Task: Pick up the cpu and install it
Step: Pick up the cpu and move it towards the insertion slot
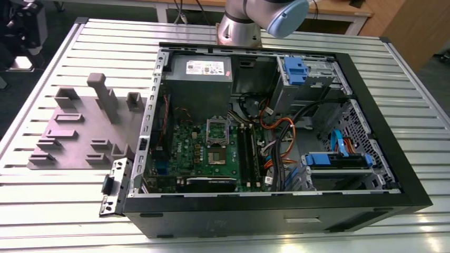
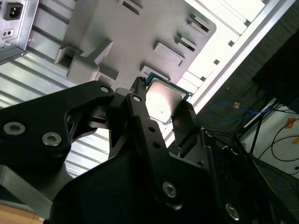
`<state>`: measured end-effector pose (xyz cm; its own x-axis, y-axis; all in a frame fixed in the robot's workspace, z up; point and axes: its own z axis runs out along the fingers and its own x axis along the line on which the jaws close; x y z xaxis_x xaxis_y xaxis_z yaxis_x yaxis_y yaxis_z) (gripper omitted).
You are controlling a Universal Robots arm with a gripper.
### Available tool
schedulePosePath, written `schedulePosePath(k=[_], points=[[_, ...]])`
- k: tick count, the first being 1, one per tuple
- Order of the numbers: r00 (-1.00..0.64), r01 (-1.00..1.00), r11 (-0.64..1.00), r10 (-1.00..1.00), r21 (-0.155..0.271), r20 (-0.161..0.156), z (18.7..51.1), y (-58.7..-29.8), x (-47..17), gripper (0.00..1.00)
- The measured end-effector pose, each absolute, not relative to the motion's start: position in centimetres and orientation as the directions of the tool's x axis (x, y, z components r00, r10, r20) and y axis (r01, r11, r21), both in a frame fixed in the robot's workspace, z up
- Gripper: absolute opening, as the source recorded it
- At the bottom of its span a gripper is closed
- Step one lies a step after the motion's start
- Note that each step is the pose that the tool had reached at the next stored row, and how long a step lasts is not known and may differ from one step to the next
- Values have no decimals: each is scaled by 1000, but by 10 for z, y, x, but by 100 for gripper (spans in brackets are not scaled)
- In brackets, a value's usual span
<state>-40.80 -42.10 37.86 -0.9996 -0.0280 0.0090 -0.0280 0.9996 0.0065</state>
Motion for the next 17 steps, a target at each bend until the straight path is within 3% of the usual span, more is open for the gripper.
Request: schedulePosePath(k=[17], points=[[-1000, -28, 1000, -28, 7, 9, 379, -421, -400, 47]])
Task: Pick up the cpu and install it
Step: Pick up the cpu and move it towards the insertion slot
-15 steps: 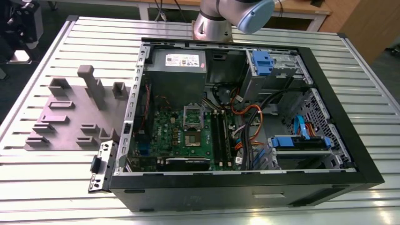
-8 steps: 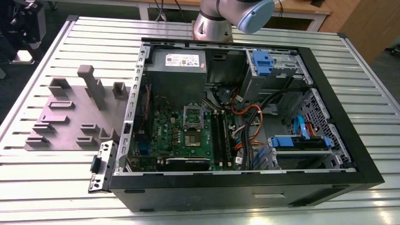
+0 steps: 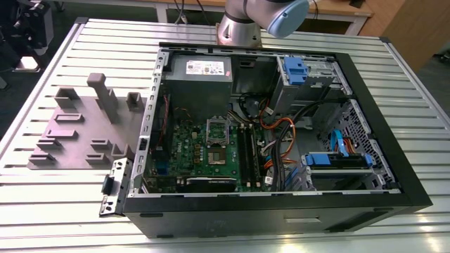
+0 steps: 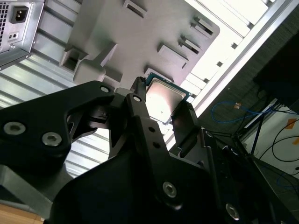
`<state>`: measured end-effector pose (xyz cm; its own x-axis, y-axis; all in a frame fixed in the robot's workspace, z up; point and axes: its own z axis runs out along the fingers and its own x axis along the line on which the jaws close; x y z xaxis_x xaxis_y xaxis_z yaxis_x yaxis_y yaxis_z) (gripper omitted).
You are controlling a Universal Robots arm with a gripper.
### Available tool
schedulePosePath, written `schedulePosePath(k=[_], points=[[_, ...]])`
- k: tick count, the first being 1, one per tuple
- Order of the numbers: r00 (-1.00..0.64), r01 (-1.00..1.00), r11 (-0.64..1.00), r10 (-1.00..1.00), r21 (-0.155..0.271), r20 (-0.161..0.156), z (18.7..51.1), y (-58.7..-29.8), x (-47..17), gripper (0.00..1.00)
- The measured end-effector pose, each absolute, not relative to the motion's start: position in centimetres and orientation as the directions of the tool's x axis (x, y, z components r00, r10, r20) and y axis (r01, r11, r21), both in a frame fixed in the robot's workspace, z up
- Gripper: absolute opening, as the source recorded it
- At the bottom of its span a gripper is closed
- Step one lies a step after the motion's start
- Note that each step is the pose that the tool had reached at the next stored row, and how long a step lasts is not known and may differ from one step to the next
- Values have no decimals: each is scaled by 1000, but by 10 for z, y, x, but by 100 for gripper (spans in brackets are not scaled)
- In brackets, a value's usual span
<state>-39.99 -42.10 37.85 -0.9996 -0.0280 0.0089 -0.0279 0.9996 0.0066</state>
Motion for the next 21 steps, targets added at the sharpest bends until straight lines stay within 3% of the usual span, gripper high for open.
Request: schedulePosePath(k=[21], points=[[-1000, -28, 1000, -28, 7, 9, 378, -424, -380, 47]])
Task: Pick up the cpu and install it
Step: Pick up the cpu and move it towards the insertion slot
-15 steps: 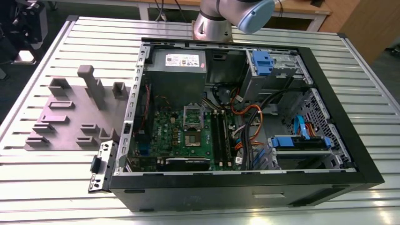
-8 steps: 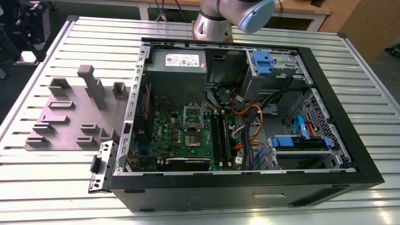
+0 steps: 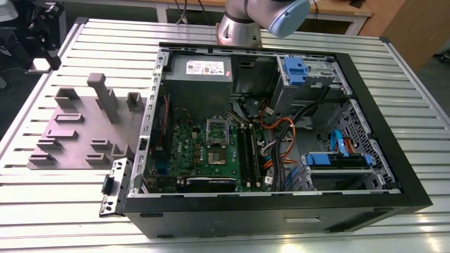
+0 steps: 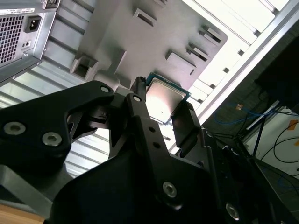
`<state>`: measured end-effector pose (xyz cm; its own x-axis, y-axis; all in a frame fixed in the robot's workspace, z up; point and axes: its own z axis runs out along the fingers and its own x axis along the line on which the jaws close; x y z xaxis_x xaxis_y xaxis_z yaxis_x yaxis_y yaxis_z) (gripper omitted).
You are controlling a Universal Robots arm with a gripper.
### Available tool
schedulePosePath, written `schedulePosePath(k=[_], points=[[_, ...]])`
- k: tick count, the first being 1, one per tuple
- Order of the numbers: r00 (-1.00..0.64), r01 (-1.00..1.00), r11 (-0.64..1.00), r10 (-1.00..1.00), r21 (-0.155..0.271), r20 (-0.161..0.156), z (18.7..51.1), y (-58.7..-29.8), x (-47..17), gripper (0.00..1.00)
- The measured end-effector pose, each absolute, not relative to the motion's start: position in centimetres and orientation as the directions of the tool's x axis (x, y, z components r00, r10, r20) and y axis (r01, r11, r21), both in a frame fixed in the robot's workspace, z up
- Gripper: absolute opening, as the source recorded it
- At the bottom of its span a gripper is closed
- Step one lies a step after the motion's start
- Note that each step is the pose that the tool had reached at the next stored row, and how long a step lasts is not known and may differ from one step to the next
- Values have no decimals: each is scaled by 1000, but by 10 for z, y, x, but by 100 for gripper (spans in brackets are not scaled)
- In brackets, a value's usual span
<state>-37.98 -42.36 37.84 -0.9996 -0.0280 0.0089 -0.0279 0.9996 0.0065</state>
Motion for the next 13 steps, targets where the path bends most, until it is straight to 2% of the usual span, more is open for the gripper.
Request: schedulePosePath(k=[13], points=[[-1000, -28, 1000, -28, 6, 9, 378, -424, -378, 47]])
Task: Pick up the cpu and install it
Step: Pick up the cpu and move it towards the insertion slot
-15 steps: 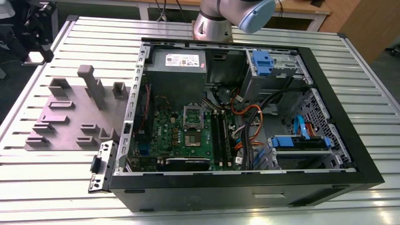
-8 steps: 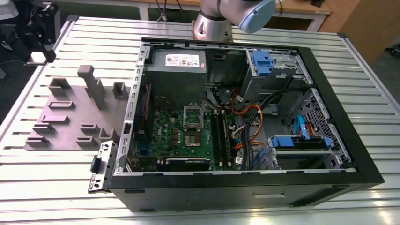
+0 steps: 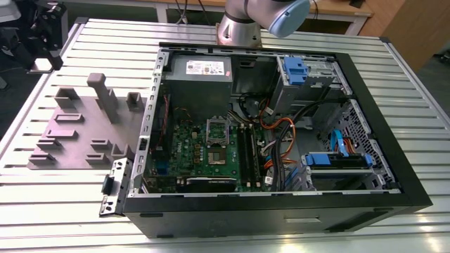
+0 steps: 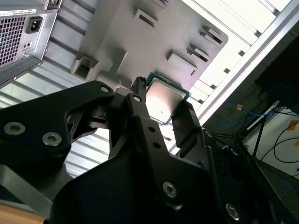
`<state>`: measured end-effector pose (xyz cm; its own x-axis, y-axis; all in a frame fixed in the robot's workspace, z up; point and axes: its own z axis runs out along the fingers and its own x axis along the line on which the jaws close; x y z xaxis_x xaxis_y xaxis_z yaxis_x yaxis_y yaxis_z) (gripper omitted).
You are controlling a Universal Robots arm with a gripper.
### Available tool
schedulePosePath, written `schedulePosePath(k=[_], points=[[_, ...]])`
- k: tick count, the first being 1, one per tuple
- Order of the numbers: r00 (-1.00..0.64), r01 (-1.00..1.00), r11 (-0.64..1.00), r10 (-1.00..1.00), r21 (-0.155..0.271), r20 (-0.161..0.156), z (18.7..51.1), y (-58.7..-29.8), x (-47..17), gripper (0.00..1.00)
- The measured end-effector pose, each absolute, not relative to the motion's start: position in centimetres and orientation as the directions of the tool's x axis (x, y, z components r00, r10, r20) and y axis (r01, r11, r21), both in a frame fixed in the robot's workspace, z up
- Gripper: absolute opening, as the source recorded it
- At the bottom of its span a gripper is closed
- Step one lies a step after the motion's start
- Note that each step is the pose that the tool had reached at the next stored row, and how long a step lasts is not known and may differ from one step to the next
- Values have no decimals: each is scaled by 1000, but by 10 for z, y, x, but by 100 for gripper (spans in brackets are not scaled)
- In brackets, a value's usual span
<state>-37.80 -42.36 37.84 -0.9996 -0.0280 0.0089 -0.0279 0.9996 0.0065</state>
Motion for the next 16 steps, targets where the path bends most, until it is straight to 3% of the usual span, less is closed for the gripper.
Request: schedulePosePath(k=[16], points=[[-1000, -28, 1000, -28, 6, 9, 390, -424, -377, 47]])
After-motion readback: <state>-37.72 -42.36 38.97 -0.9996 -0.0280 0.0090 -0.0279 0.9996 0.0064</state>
